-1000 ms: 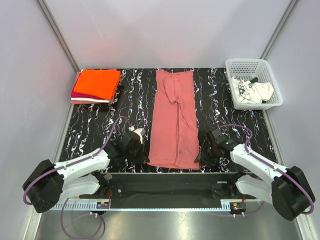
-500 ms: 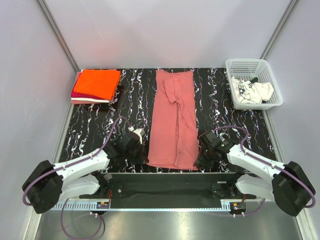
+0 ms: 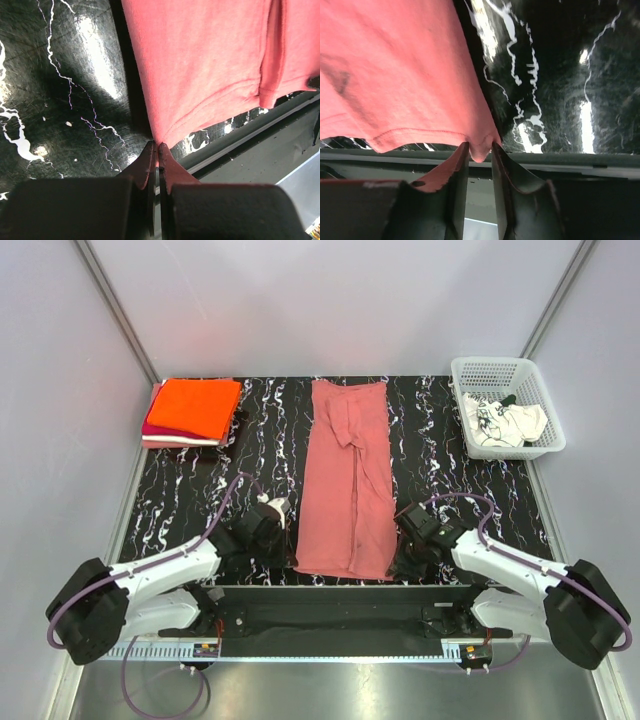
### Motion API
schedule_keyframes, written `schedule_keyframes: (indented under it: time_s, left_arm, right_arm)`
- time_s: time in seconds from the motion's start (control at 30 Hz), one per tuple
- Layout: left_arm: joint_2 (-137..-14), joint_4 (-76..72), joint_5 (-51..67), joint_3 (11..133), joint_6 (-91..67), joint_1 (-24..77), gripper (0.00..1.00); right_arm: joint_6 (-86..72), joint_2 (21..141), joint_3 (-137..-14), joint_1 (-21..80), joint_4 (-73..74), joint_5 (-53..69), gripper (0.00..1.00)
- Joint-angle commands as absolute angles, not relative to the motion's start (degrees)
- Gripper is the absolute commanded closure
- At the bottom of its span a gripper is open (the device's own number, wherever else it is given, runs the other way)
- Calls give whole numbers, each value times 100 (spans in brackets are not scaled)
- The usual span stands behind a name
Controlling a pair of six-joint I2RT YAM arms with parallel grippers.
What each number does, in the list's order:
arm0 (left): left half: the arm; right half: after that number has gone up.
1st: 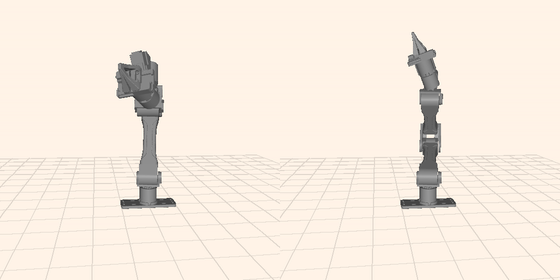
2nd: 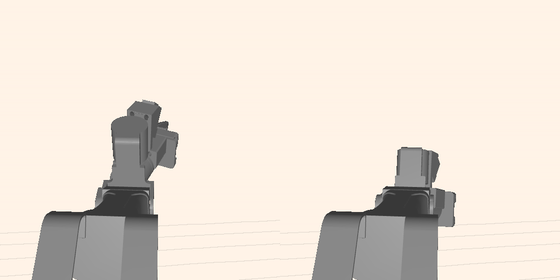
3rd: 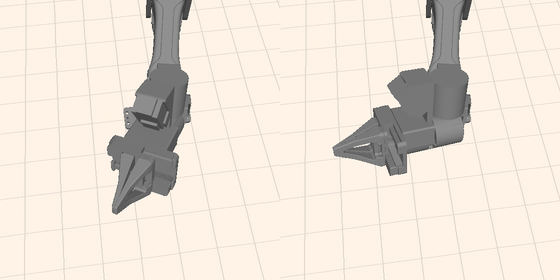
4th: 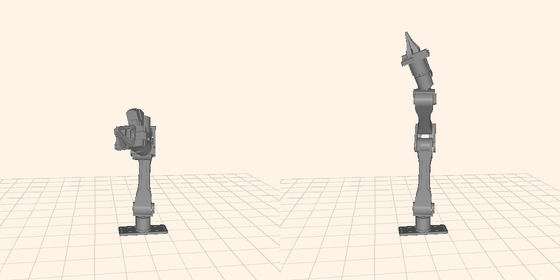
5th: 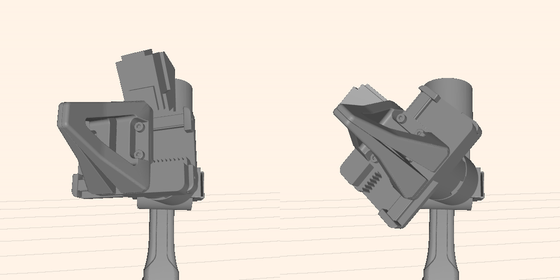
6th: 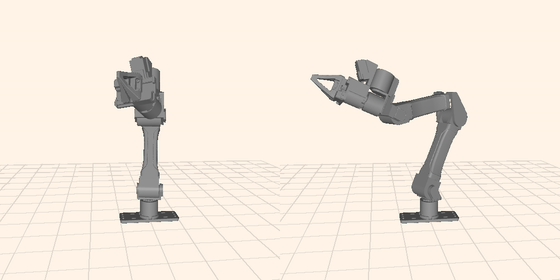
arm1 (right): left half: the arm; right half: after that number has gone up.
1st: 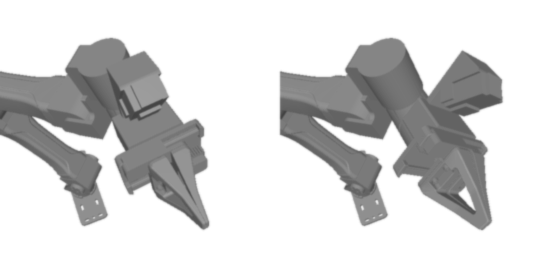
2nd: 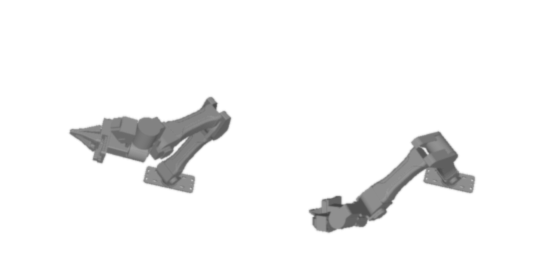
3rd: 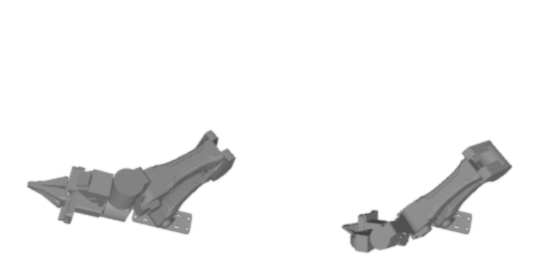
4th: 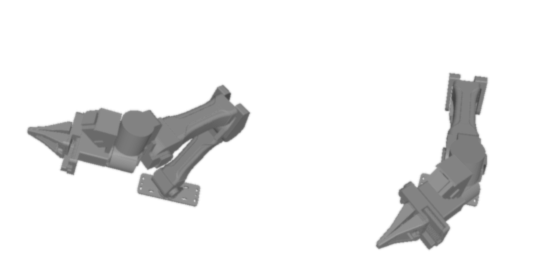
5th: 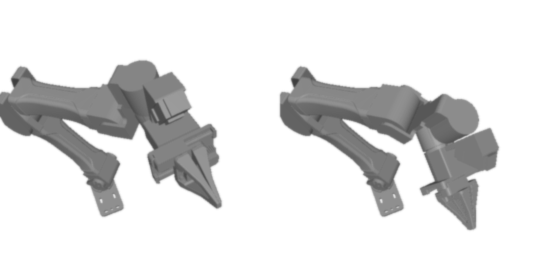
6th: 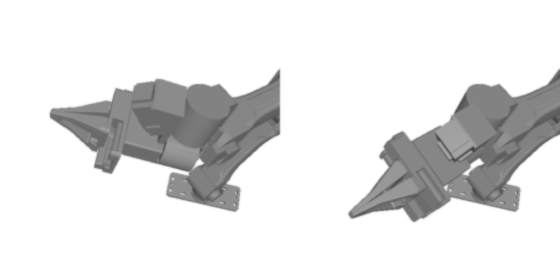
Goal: Fold and stack the t-shirts
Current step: Fold the tshirt
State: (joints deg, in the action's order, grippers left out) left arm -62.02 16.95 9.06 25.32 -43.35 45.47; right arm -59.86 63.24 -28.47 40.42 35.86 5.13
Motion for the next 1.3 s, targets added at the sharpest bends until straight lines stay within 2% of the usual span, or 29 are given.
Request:
schedule_keyframes:
  time_s: [0.0,0.17,0.6,0.83,1.1,1.27]
  left_arm:
    - [-6275,1608,1055,2602,-4298,4535,100]
    - [-6100,1810,792,2610,-4307,4526,100]
    - [-5985,2074,571,2654,-4219,4526,100]
    - [-5862,2127,545,2610,-4245,4518,100]
    - [-5748,2101,659,2637,-4245,4518,100]
    - [-5783,2022,747,2610,-4236,4518,100]
  right_arm:
    - [-6037,6364,-3067,4236,3980,370,65]
    - [-6073,6214,-3147,4280,4166,62,60]
    - [-6144,5844,-3129,4359,3999,-106,61]
    - [-6213,6380,-3041,4482,3710,-184,67]
    - [-6302,6768,-3006,4693,3489,-167,68]
    - [-6381,6618,-2935,4764,3489,-228,80]
